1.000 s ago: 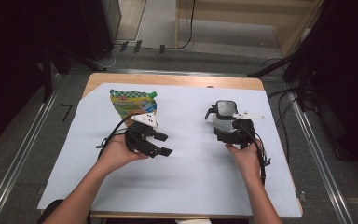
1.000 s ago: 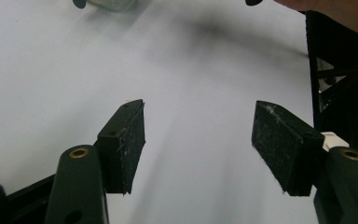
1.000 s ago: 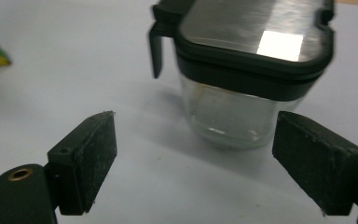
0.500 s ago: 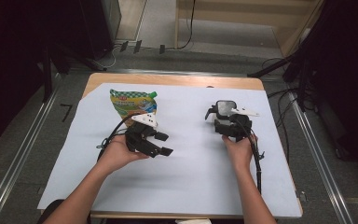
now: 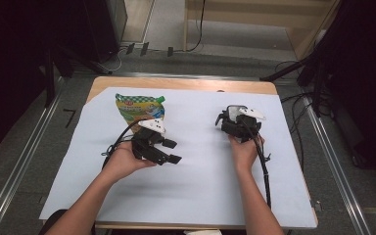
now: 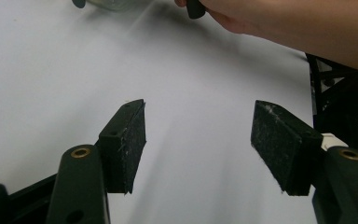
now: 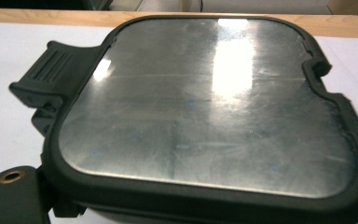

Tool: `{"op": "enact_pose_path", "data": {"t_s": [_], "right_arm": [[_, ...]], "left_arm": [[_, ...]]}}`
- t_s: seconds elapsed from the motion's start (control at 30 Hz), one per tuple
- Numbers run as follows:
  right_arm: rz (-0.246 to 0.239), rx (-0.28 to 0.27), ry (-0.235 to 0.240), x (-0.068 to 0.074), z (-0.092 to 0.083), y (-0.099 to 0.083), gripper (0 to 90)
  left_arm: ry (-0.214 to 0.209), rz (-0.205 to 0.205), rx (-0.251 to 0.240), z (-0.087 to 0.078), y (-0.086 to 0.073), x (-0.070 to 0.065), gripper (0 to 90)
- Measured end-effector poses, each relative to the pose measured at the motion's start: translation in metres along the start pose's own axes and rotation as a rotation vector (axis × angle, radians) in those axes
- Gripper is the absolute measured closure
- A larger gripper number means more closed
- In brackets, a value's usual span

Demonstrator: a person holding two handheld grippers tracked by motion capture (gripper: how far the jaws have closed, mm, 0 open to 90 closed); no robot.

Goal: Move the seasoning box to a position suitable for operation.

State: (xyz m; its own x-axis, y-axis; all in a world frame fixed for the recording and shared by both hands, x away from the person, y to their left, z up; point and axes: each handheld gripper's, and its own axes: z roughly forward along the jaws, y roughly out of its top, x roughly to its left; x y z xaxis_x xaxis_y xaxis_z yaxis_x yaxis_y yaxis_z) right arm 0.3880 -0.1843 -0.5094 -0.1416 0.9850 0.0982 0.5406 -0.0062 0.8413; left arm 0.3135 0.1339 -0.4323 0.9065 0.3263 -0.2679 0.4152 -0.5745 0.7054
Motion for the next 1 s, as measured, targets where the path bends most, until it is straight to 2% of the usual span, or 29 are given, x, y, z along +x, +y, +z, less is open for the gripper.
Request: {"op": "enact_pose_path", "data": {"t_s": [0.3,0.47,0.63,1.0], "right_arm": [[-0.035,-0.006,-0.009,-0.001,-0.002,0.000,15.3],[-0.032,-0.008,0.003,-0.004,-0.004,0.001,15.6],[-0.022,-0.006,0.029,-0.004,-0.006,0.001,15.8],[-0.077,-0.022,0.098,0.008,-0.022,0.002,15.9]], "left_arm": [[-0.001,0.001,0.007,0.001,-0.001,0.001,36.3],[0.000,-0.003,0.006,0.001,-0.001,0.001,36.3],[-0.001,-0.003,0.006,0.000,-0.001,0.002,36.3],[-0.002,-0.013,0.000,-0.001,-0.002,0.003,36.3]]}}
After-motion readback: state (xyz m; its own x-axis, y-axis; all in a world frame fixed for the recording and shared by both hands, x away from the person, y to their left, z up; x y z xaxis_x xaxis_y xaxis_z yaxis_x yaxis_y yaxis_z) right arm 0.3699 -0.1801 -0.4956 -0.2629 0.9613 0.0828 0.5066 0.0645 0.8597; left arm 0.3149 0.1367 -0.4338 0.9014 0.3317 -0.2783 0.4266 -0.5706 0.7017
